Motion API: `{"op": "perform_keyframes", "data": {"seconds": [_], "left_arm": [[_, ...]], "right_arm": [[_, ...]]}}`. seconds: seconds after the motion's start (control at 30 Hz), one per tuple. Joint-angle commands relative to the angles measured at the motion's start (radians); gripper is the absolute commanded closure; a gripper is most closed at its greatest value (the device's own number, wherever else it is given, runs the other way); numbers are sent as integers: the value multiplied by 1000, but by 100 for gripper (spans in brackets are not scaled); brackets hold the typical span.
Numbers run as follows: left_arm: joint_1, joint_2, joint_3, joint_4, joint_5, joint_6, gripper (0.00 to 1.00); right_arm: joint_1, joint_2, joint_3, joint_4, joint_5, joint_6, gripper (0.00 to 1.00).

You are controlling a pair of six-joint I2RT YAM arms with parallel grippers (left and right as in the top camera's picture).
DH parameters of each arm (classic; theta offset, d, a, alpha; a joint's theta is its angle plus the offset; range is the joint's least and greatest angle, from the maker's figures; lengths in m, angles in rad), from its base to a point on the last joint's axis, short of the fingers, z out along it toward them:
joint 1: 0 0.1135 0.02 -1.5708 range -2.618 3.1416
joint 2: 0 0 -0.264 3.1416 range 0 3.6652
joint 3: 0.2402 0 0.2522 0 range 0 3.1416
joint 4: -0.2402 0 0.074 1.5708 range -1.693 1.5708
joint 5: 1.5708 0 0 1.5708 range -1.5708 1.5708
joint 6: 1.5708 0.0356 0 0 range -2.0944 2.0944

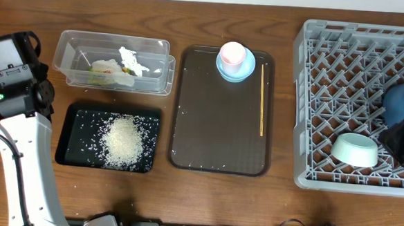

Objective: Sort waste into correct bins and load items into the dishwasher rack
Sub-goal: 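Lower the green bowl into the rack and open the right gripper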

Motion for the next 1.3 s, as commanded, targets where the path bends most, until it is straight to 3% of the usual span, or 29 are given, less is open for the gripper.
{"op": "perform_keyframes", "data": {"seconds": [0.0,0.3,0.53,0.8,1.27], "left_arm": [[5,2,3,-3,-2,-4,5],[5,2,3,-3,-2,-4,5],[5,2,3,-3,-2,-4,5],[5,2,3,-3,-2,-5,5],[5,2,3,-3,-2,-4,5]], "right_arm": [[40,29,-28,29,106,52,99],[116,163,-86,145,110,95,99],[156,259,-86,171,231,148,99],[181,331,-86,153,236,148,99],[181,285,-80,26,293,149,99]]}}
